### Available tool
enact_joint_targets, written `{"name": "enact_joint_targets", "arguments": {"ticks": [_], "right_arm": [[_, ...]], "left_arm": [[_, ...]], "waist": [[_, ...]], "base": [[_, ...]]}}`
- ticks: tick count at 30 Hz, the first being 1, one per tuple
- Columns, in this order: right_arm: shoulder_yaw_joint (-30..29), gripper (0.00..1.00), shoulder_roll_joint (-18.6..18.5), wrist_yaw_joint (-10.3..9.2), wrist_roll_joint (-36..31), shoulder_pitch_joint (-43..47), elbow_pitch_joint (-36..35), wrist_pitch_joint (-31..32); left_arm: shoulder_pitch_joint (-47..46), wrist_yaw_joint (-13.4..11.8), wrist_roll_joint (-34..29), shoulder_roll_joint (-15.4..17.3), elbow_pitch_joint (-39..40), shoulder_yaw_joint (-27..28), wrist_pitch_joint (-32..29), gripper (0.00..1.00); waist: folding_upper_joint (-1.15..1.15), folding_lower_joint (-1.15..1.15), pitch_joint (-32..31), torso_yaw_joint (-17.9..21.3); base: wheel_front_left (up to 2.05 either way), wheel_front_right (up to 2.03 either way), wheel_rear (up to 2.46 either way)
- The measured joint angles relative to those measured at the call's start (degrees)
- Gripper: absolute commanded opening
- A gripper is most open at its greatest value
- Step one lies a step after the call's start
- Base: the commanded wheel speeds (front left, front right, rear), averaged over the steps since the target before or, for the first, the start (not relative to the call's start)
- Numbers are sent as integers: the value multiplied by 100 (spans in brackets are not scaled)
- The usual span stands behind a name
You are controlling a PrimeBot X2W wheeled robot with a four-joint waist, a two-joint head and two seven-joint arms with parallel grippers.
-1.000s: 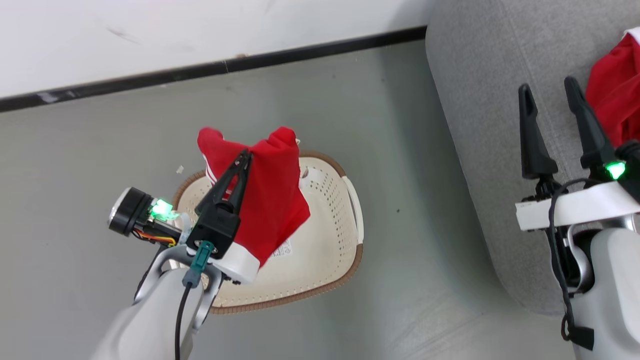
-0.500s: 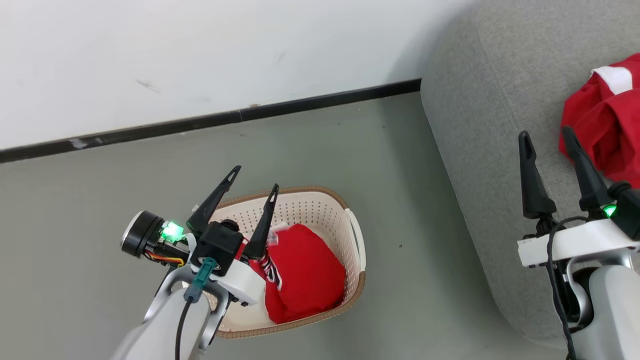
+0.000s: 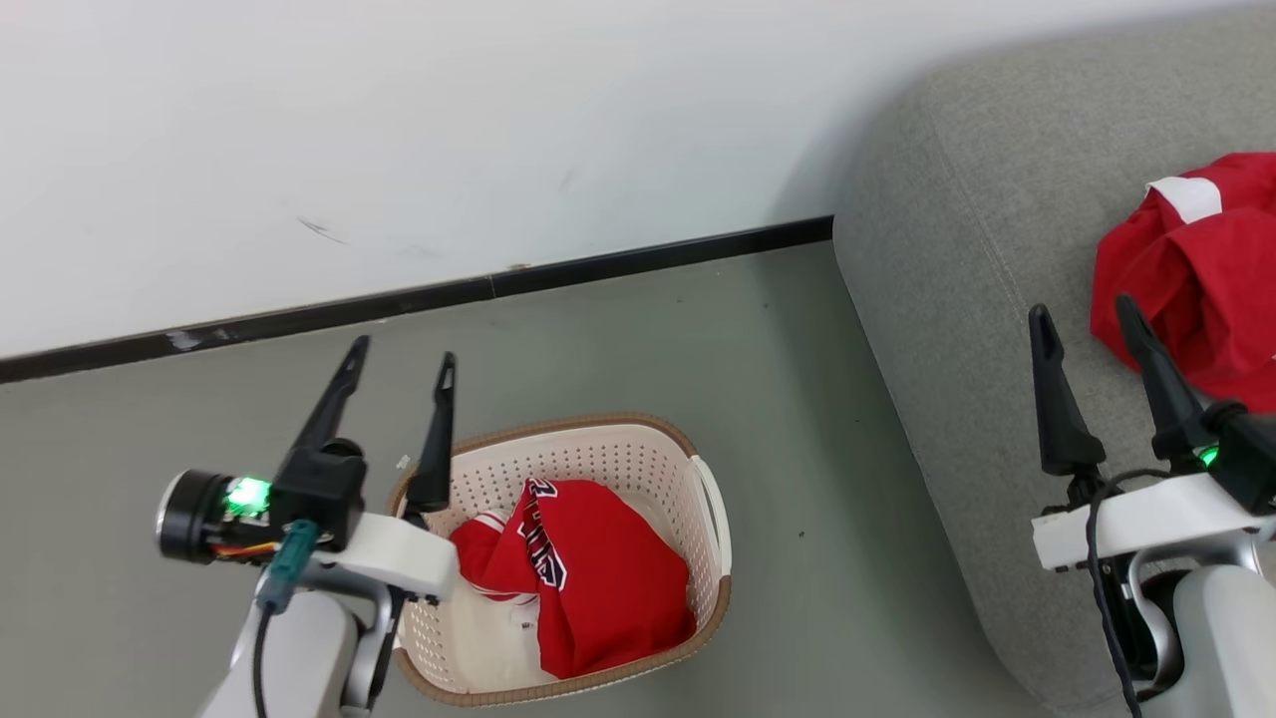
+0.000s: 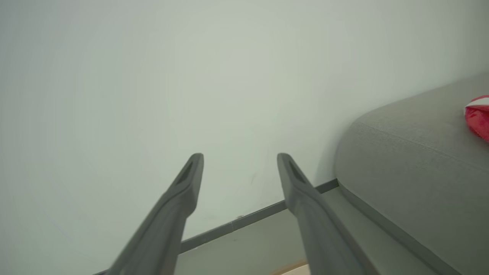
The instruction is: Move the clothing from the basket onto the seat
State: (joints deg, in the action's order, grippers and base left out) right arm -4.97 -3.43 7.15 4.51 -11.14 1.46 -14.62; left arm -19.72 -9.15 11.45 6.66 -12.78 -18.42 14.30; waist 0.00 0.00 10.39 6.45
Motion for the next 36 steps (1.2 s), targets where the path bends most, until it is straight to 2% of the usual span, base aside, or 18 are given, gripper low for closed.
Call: {"name": "enact_joint_targets", "arguments": {"ticks": [7, 13, 27, 36], "right_arm": [[-49, 100, -30, -1, -16, 215, -12, 0], [-111, 100, -80, -1, -51, 392, 5, 0], [-158, 100, -91, -1, -108, 922, 146, 0], [-35, 100, -74, -1, -103, 1225, 235, 34]], "left_arm": [[380, -233, 134, 218, 163, 485, 1, 100], [618, -335, 316, 321, 226, 762, 1, 100], [1488, -436, 660, 471, 169, 1146, 10, 100], [1964, -441, 771, 445, 176, 1191, -10, 100]], "waist": [[0, 0, -206, -50], [0, 0, -345, -81], [0, 0, -773, -113], [0, 0, -1018, -150]], "base": [[0, 0, 0], [0, 0, 0], [0, 0, 0], [0, 0, 0]]}}
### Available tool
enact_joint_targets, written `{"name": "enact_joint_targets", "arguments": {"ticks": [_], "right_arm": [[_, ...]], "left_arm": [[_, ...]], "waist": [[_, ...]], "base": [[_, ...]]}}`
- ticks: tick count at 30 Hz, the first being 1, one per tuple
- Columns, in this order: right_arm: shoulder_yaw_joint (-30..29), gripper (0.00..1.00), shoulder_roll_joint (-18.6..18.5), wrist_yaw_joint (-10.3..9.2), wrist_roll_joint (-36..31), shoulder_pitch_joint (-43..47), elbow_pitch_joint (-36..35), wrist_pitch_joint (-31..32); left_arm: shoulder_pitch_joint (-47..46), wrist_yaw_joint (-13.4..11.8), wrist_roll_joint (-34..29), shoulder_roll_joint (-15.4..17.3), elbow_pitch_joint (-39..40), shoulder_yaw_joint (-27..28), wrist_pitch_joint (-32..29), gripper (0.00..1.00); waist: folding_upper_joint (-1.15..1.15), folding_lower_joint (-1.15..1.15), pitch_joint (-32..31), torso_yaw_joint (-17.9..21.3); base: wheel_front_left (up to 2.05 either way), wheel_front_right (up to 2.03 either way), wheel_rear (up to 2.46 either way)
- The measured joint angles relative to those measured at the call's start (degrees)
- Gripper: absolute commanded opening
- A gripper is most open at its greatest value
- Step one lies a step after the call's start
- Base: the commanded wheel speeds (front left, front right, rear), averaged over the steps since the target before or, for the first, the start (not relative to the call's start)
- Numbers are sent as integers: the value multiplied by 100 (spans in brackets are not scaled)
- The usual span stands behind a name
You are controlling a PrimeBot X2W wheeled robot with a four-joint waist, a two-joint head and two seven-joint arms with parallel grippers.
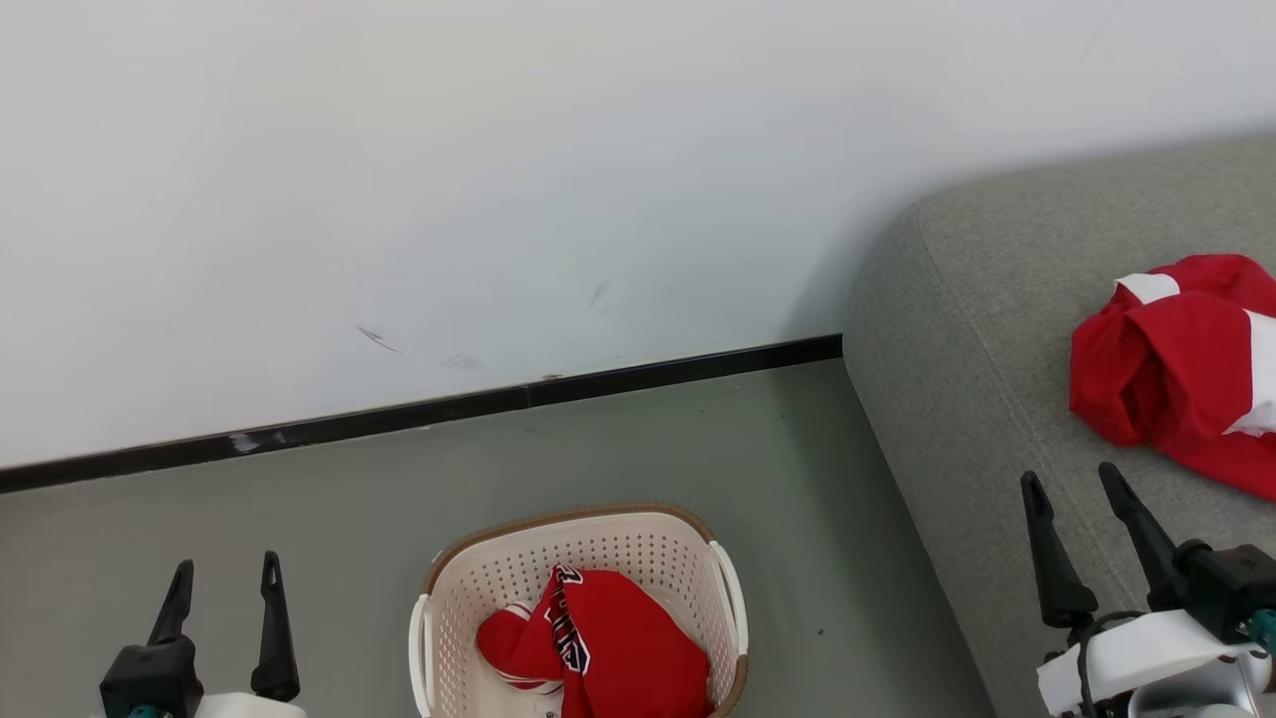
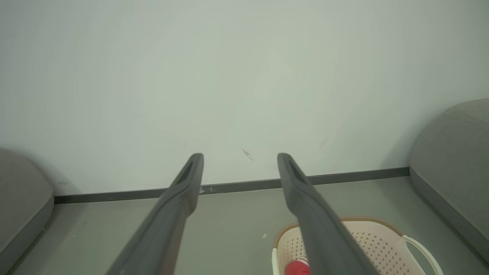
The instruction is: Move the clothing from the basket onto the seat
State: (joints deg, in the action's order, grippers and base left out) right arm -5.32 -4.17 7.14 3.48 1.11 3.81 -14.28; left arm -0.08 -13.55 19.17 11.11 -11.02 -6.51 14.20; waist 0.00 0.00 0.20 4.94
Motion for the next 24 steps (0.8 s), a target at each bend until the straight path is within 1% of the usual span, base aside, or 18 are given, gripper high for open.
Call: {"name": "enact_joint_targets", "arguments": {"ticks": [13, 24], "right_arm": [[90, 100, 15, 0, 57, 149, 15, 71], [142, 100, 16, 0, 58, 268, -47, 124]], "left_arm": [[281, 18, 59, -24, 80, -44, -8, 100], [424, 60, 59, 30, 222, -52, -60, 100]], "waist": [[0, 0, -213, -61], [0, 0, -170, -76]], "base": [[0, 0, 0], [0, 0, 0]]}}
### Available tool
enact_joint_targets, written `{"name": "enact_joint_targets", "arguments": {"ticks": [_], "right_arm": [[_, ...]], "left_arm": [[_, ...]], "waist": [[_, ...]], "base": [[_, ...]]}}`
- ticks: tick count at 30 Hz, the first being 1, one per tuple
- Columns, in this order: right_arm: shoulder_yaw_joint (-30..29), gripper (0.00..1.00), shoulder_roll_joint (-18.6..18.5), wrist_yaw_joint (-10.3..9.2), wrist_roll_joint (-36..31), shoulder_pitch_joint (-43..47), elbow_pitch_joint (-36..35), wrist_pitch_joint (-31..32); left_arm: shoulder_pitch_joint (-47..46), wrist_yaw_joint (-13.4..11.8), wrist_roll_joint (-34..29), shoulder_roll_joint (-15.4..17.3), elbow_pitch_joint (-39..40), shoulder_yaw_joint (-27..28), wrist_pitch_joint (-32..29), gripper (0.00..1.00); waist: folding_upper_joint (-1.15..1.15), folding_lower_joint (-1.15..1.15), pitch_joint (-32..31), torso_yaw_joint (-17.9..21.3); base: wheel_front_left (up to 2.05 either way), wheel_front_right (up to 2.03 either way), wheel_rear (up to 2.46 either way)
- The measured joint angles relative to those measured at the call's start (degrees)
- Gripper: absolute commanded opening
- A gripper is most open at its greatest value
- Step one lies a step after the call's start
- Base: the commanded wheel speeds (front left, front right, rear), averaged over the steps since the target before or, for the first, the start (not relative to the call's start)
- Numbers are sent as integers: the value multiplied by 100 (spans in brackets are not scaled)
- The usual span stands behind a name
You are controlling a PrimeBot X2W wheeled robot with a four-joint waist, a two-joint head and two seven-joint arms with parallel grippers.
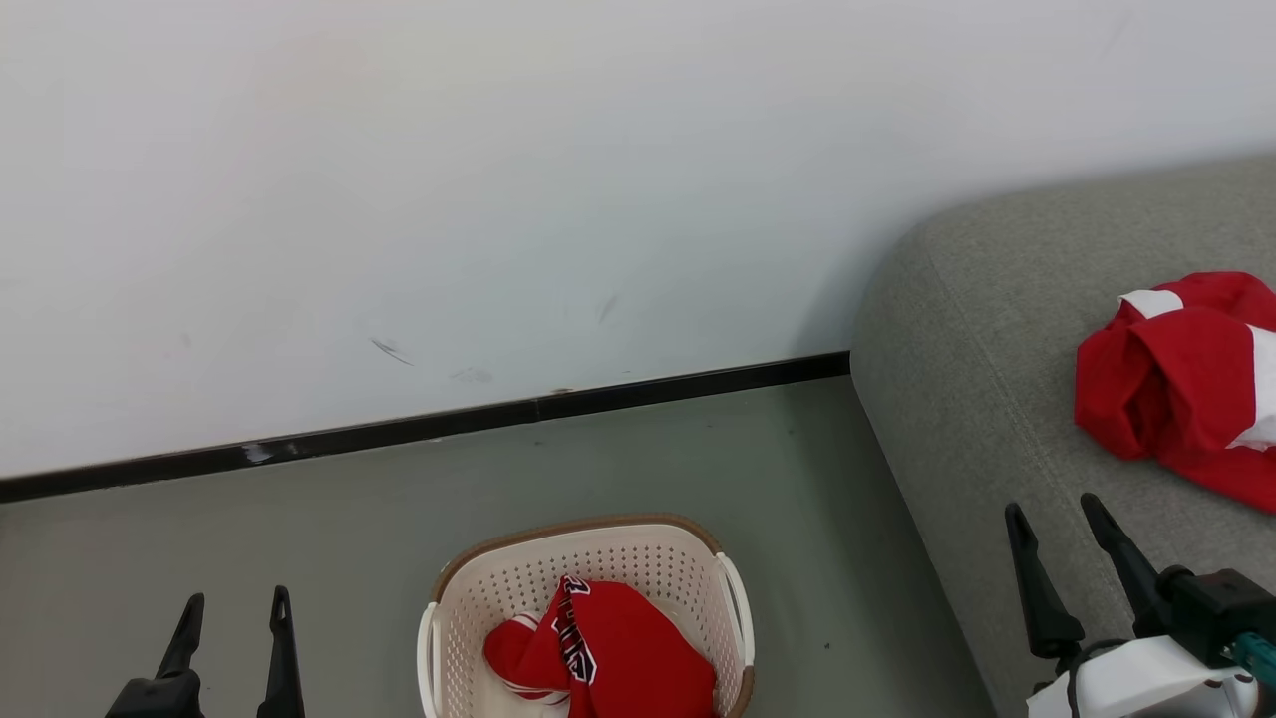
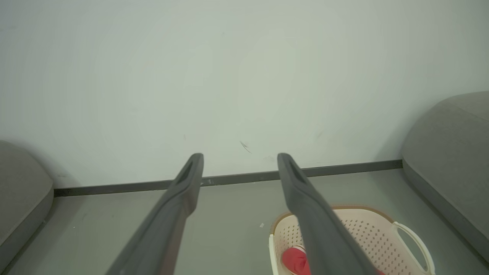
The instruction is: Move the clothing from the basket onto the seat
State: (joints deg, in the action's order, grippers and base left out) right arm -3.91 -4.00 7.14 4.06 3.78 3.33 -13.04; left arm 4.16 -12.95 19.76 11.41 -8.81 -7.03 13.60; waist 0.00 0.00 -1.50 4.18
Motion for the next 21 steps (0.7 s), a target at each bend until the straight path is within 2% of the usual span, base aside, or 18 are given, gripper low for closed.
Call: {"name": "enact_joint_targets", "arguments": {"ticks": [8, 21], "right_arm": [[43, 100, -2, 0, 10, 67, -100, 0], [200, 100, -8, 0, 10, 30, -312, 11]], "left_arm": [[5, 10, -3, 120, 115, -38, -96, 100], [-196, 159, -74, 215, 205, -292, -403, 100]], "waist": [[0, 0, 94, -11], [0, 0, 399, 4]], "base": [[0, 0, 0], [0, 0, 0]]}}
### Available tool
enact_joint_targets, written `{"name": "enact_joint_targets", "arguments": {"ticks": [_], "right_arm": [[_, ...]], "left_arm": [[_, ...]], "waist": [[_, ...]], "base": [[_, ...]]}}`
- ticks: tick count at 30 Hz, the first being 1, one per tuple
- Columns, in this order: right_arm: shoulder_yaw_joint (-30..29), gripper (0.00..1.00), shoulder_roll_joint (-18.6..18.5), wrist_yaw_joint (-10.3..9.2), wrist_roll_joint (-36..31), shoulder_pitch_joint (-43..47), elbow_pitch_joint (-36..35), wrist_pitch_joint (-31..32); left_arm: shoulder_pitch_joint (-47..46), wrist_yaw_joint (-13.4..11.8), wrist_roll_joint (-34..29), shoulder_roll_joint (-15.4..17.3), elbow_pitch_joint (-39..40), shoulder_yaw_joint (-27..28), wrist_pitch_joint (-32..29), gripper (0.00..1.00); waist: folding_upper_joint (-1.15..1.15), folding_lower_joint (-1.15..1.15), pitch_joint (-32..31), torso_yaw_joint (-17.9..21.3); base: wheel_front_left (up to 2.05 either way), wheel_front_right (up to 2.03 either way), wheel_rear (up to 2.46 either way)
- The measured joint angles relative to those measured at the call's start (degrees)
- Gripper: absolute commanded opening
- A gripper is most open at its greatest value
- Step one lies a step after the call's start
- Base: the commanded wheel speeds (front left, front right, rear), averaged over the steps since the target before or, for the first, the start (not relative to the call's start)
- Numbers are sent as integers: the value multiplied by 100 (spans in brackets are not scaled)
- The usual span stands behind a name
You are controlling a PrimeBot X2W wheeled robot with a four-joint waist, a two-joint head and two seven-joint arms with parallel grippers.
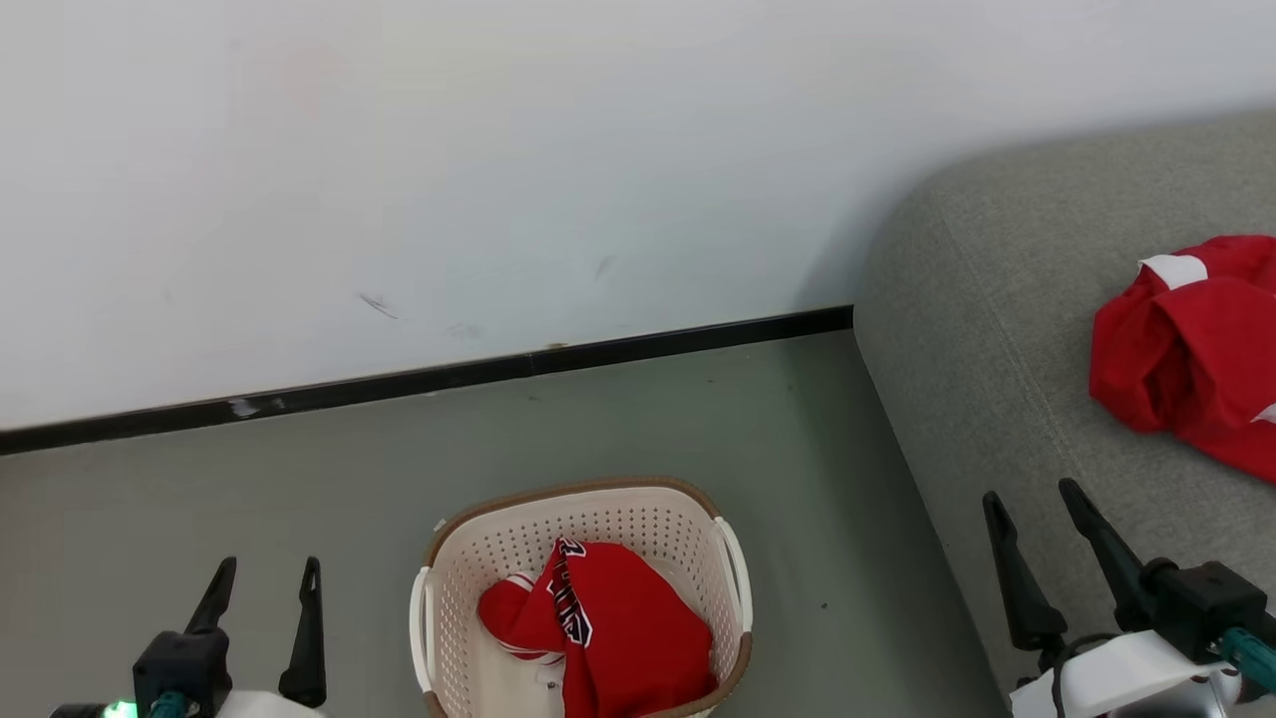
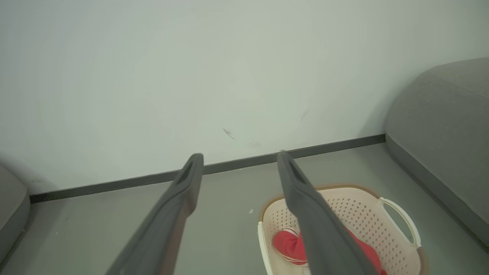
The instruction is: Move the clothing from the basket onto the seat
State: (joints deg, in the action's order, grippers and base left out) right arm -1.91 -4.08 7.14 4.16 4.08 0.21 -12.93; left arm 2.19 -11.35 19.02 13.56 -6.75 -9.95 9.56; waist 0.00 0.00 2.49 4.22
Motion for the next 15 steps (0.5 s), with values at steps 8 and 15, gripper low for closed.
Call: {"name": "enact_joint_targets", "arguments": {"ticks": [8, 15], "right_arm": [[73, 100, 0, 0, 5, -230, -141, 8], [44, 100, 9, 0, 34, -232, -168, 38]], "left_arm": [[-546, 145, -79, 2, 27, -250, -250, 100], [-1030, 260, -178, -71, -41, -561, -505, 100]], "waist": [[0, 0, 296, 40], [0, 0, 620, 104]], "base": [[0, 0, 0], [0, 0, 0]]}}
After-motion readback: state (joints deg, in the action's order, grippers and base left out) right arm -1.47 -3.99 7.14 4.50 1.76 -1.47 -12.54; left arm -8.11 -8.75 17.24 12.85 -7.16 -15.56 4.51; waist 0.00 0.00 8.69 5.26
